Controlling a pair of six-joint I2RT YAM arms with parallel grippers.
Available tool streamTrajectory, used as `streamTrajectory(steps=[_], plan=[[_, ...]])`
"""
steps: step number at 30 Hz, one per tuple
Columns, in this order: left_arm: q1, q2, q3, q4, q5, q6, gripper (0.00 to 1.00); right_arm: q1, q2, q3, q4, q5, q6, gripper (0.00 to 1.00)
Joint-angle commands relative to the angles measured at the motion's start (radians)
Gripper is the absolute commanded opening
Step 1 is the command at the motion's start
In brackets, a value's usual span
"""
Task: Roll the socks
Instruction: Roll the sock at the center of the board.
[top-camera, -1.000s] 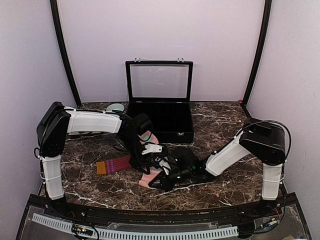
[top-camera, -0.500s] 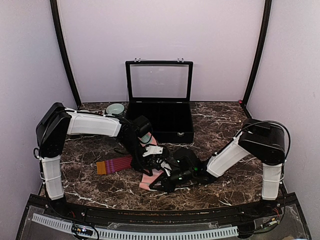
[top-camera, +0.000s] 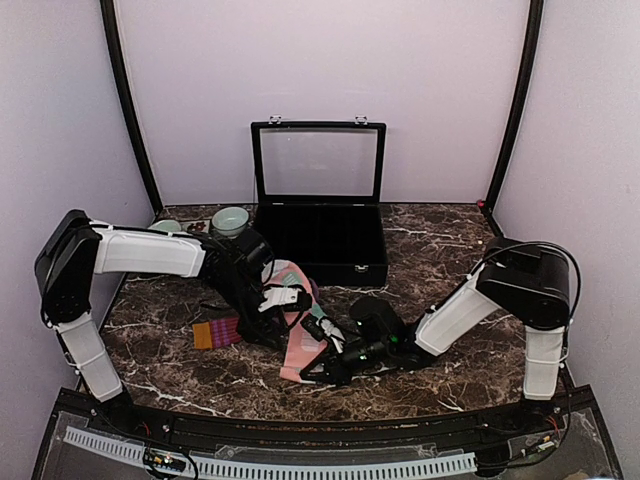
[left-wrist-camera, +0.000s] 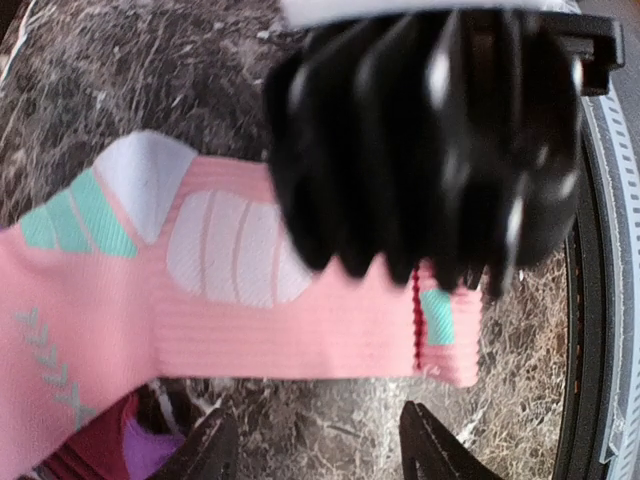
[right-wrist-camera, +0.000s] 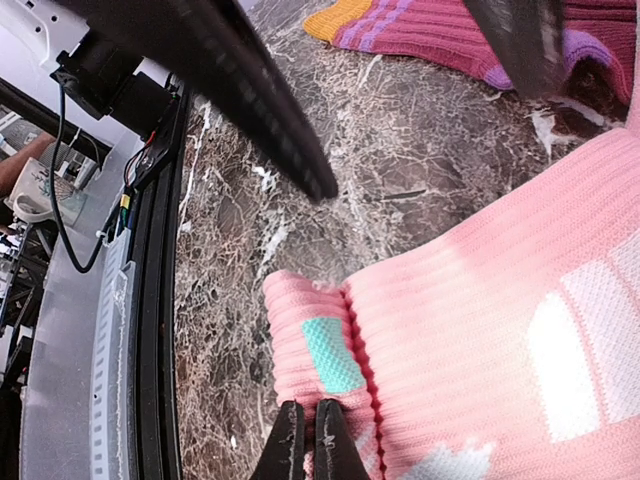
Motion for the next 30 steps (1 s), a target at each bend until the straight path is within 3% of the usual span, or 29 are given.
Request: streamTrajectory(steps=[1, 7, 16, 30], plan=[[0.023, -0.084, -0.078, 0.015, -0.004, -0.02, 0.58, -0.027, 0.088, -0.057, -0.35, 0.181, -0.011, 0.0], [0.015, -0.16, -0.145, 0.038, 0.003, 0.029, 0.58, -0.043, 0.103, -0.031, -0.37, 0.173, -0.008, 0.0], [-0.178, -0.161, -0.198, 0.054, -0.131, 0.109, 0.47, -0.078, 0.142, -0.034, -0.338, 0.14, 0.029, 0.0], [-0.223, -0.12, -0.225, 0.174, -0.252, 0.177, 0.47, -0.105, 0.178, 0.0, -0.353, 0.054, 0.059, 0.0]])
